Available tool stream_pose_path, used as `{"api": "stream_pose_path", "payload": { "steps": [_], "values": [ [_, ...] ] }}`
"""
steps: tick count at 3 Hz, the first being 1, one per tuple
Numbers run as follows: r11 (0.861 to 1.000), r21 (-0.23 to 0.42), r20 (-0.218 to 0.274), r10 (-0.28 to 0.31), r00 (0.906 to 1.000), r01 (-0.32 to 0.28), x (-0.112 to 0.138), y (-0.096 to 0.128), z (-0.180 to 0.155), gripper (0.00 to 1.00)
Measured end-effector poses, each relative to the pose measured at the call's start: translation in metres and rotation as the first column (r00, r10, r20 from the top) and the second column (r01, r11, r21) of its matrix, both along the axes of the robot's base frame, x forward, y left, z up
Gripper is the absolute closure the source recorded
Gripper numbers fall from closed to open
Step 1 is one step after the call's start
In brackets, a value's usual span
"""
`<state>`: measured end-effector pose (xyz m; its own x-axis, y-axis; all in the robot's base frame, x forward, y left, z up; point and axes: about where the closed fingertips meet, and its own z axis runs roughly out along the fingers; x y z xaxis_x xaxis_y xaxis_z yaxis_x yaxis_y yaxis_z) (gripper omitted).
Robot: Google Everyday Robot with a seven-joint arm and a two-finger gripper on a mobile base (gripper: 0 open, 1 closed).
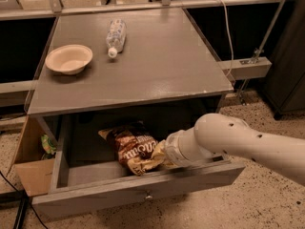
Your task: Pick brown chip bag from top drawer and place on counter
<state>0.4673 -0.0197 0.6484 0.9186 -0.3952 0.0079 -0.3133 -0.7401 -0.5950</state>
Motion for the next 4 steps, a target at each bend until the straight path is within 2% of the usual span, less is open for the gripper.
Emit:
{"api": "stream_pose_path", "payload": {
  "steps": [2,4],
  "values": [
    [1.000,-0.025,0.053,0.003,0.9986,-0.002,0.000,-0.003,0.031,1.00],
    [0.995,-0.094,0.130,-0.004,0.9916,0.017,-0.014,-0.014,0.106,1.00]
  ]
}}
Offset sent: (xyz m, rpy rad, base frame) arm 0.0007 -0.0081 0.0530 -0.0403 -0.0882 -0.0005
